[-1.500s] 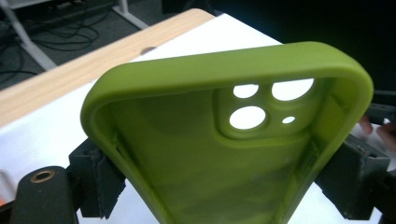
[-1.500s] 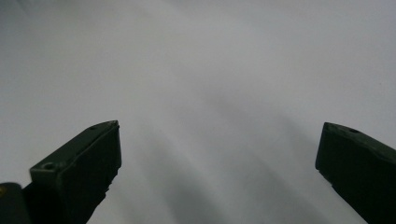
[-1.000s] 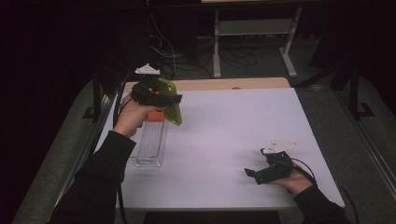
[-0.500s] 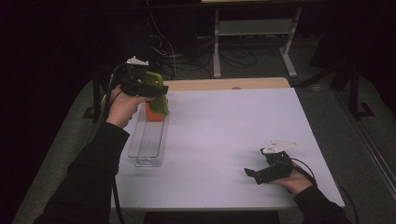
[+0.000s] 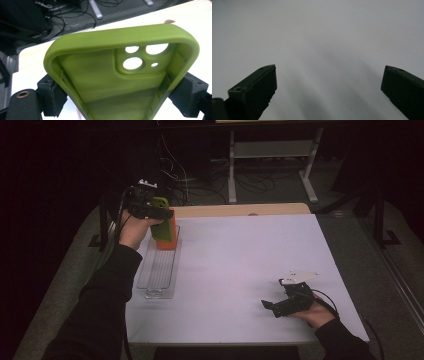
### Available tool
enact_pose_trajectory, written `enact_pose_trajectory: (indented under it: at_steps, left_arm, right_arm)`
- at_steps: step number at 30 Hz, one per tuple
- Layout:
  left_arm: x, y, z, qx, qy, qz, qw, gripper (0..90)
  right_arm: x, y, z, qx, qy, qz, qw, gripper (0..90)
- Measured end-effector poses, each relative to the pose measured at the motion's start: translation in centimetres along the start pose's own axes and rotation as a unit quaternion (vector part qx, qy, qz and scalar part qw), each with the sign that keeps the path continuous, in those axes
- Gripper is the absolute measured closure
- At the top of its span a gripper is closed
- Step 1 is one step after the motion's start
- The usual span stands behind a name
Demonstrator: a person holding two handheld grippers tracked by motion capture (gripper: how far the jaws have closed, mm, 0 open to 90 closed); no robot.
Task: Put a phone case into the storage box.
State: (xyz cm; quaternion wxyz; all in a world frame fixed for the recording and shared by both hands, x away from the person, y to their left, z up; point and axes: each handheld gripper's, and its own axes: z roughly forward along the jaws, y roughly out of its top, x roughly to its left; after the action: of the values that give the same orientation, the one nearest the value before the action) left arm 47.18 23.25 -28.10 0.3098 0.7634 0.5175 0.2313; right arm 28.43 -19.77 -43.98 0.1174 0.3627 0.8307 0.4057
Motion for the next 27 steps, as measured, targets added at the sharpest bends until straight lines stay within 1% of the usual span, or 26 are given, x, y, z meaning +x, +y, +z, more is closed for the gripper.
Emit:
enact_pose_trajectory:
  at_steps: [4,5,6,8,9,10,12,13,15,16,19,22,27]
  left_arm:
    - [0.2,0.0,1.0,0.011,0.016,-0.012,0.9997,13.8]
    - [0.3,0.0,1.1,0.012,0.018,-0.011,0.9997,13.8]
    - [0.2,-0.1,1.3,0.013,0.021,-0.018,0.9995,13.8]
    - [0.2,-0.2,1.7,0.013,0.025,-0.024,0.9993,13.7]
    - [0.2,-0.2,1.8,0.015,0.028,-0.023,0.9992,13.7]
    - [0.1,-0.4,2.1,0.015,0.031,-0.028,0.999,13.7]
    - [0.2,-0.5,2.4,0.019,0.037,-0.025,0.9988,13.7]
    - [0.2,-0.7,2.7,0.021,0.039,-0.029,0.9986,13.7]
    - [0.2,-0.9,3.1,0.026,0.041,-0.032,0.9983,13.7]
    - [0.2,-1.1,3.3,0.024,0.042,-0.037,0.9981,13.7]
    - [0.2,-1.5,4.0,0.027,0.041,-0.037,0.9981,13.7]
    - [0.0,-1.9,4.6,0.032,0.05,-0.039,0.9975,13.6]
    - [0.2,-2.3,5.2,0.038,0.06,-0.039,0.9967,13.6]
  right_arm:
    - [0.0,0.0,-0.1,0.0,0.0,-0.001,1.0,0.0]
    - [0.0,0.0,-0.1,-0.001,0.002,0.0,1.0,0.0]
    - [0.0,0.0,-0.1,-0.001,0.001,0.001,1.0,0.0]
    - [0.0,0.0,-0.1,-0.001,0.001,0.0,1.0,0.0]
    - [0.0,0.0,-0.1,-0.001,0.001,-0.001,1.0,0.0]
    - [0.0,0.0,-0.1,-0.002,0.001,-0.002,1.0,0.0]
    - [0.0,0.0,-0.1,-0.003,0.001,-0.003,1.0,0.0]
    - [0.0,0.0,-0.1,-0.003,0.001,-0.004,1.0,0.0]
    - [0.0,0.0,-0.1,-0.004,0.0,-0.004,1.0,0.0]
    - [0.0,0.0,-0.1,-0.003,0.001,-0.004,1.0,0.0]
    - [0.0,0.0,-0.1,-0.002,0.001,-0.003,1.0,0.0]
    - [0.0,0.0,-0.1,-0.002,0.001,-0.003,1.0,0.0]
    - [0.1,0.0,-0.1,-0.002,0.003,-0.004,1.0,0.0]
